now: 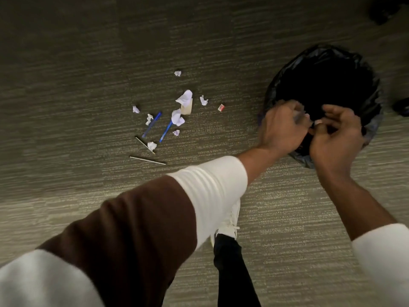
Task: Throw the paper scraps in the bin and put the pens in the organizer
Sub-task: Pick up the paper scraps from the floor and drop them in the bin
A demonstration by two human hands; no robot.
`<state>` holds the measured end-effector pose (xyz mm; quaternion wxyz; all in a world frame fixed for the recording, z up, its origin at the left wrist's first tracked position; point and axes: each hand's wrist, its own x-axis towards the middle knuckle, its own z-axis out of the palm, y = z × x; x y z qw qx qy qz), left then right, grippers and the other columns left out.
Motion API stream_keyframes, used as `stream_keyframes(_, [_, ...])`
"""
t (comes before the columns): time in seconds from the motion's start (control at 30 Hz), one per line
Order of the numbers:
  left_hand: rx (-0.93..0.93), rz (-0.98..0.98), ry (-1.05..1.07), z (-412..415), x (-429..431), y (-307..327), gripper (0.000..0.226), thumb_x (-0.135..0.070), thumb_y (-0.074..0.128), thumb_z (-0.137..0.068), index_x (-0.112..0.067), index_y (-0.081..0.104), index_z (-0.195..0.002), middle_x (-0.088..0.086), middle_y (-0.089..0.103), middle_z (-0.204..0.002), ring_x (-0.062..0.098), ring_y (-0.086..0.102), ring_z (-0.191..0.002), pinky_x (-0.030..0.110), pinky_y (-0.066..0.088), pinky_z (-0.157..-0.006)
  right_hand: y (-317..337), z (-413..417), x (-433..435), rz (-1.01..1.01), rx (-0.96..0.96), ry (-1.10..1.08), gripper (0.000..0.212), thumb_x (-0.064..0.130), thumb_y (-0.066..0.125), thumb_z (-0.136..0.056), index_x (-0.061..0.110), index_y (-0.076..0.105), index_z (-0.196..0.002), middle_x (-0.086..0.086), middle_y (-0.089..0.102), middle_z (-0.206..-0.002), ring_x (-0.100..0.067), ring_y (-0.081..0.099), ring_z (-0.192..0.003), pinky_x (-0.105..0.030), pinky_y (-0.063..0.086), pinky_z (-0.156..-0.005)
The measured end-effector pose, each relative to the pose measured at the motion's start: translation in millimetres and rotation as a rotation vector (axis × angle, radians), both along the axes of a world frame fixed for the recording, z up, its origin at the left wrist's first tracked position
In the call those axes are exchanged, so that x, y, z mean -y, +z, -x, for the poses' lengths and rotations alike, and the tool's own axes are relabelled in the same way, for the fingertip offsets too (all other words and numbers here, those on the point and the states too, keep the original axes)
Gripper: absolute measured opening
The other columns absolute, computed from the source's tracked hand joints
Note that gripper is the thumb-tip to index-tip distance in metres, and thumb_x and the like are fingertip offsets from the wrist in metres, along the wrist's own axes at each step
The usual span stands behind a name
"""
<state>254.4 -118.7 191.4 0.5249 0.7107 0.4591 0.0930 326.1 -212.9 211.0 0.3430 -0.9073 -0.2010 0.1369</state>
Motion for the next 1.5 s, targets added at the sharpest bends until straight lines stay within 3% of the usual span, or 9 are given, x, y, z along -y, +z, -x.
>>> stream_keyframes(0.17, [-0.120, -0.043, 0.052, 68, -22, -22, 0.016, -0.029, 0.064, -0.094, -0.017, 0.073, -0.089, 0.004, 0.077, -0.085, 0.027, 0.071, -0.074, 0.033, 0.056, -0.065, 7, 61, -20, -0.205, 0.012, 0.271, 0.043, -0.003, 0.063, -0.093, 0.013, 0.059, -0.133, -0.014, 0.059, -0.130, -0.022, 0.068, -0.101, -0.020, 0.056, -0.074])
stream_keyframes(0.3, [-0.285, -0.050, -0.013, 141, -50, -59, 0.010, -0.022, 0.062, -0.092, -0.020, 0.070, -0.087, 0.007, 0.075, -0.085, 0.026, 0.069, -0.073, 0.035, 0.058, -0.068, -14, 102, -47, -0.095, 0.002, 0.549, 0.041, 0.005, 0.066, -0.092, 0.012, 0.059, -0.132, -0.010, 0.057, -0.124, -0.023, 0.067, -0.098, -0.042, 0.061, -0.076])
stream_keyframes(0.5, [-0.552, -0.090, -0.134, 236, -87, -121, 0.017, -0.029, 0.058, -0.091, -0.017, 0.071, -0.095, 0.010, 0.073, -0.102, 0.033, 0.069, -0.100, 0.038, 0.058, -0.081, -88, 128, -95, 0.311, -0.037, 0.859, 0.054, 0.026, 0.074, -0.090, 0.021, 0.054, -0.140, -0.014, 0.058, -0.132, -0.037, 0.071, -0.097, -0.040, 0.058, -0.078])
stream_keyframes(0.7, [-0.710, -0.166, -0.296, 278, -110, -189, 0.052, -0.030, 0.061, -0.097, -0.006, 0.050, -0.142, 0.016, 0.052, -0.145, 0.035, 0.045, -0.141, 0.048, 0.046, -0.109, -186, 130, -147, 0.621, 0.028, 0.951, 0.088, 0.069, 0.061, -0.084, 0.032, 0.028, -0.157, -0.021, 0.035, -0.160, -0.043, 0.043, -0.143, -0.056, 0.052, -0.105])
stream_keyframes(0.87, [-0.651, -0.335, -0.359, 290, -127, -258, 0.070, -0.018, 0.075, -0.078, 0.000, 0.046, -0.139, 0.022, 0.042, -0.145, 0.041, 0.042, -0.137, 0.051, 0.052, -0.104, -254, 136, -195, 0.679, 0.209, 1.091, 0.117, 0.062, 0.076, -0.084, 0.019, 0.006, -0.167, -0.028, 0.025, -0.166, -0.050, 0.031, -0.150, -0.061, 0.035, -0.120])
stream_keyframes(1.07, [-0.621, -0.475, -0.392, 278, -158, -300, 0.080, -0.006, 0.068, -0.084, 0.000, 0.032, -0.155, 0.025, 0.023, -0.166, 0.045, 0.031, -0.150, 0.053, 0.052, -0.105, -286, 146, -264, 0.588, 0.326, 1.257, 0.098, 0.047, 0.081, -0.084, 0.017, 0.027, -0.160, -0.027, 0.030, -0.163, -0.052, 0.032, -0.147, -0.066, 0.033, -0.116])
stream_keyframes(1.3, [-0.524, -0.585, -0.455, 277, -164, -324, 0.072, 0.004, 0.049, -0.085, -0.002, 0.037, -0.156, 0.020, 0.039, -0.160, 0.047, 0.040, -0.141, 0.057, 0.055, -0.095, -308, 158, -295, 0.580, 0.394, 1.376, 0.082, 0.054, 0.077, -0.082, 0.025, 0.045, -0.152, -0.023, 0.028, -0.165, -0.059, 0.026, -0.147, -0.071, 0.027, -0.118])
stream_keyframes(1.43, [-0.574, -0.649, -0.486, 278, -151, -319, 0.065, -0.006, 0.018, -0.090, -0.006, 0.047, -0.149, 0.013, 0.048, -0.155, 0.041, 0.048, -0.137, 0.053, 0.057, -0.087, -301, 143, -283, 0.543, 0.461, 1.371, 0.059, 0.029, 0.073, -0.091, 0.018, 0.053, -0.144, -0.022, 0.039, -0.159, -0.056, 0.038, -0.141, -0.068, 0.038, -0.109])
stream_keyframes(1.5, [-0.592, -0.672, -0.485, 279, -142, -316, 0.057, -0.005, 0.026, -0.092, -0.008, 0.053, -0.142, 0.013, 0.050, -0.153, 0.040, 0.050, -0.136, 0.053, 0.057, -0.085, -299, 132, -272, 0.527, 0.491, 1.369, 0.055, 0.018, 0.071, -0.092, 0.016, 0.053, -0.144, -0.020, 0.038, -0.161, -0.055, 0.040, -0.141, -0.067, 0.042, -0.106])
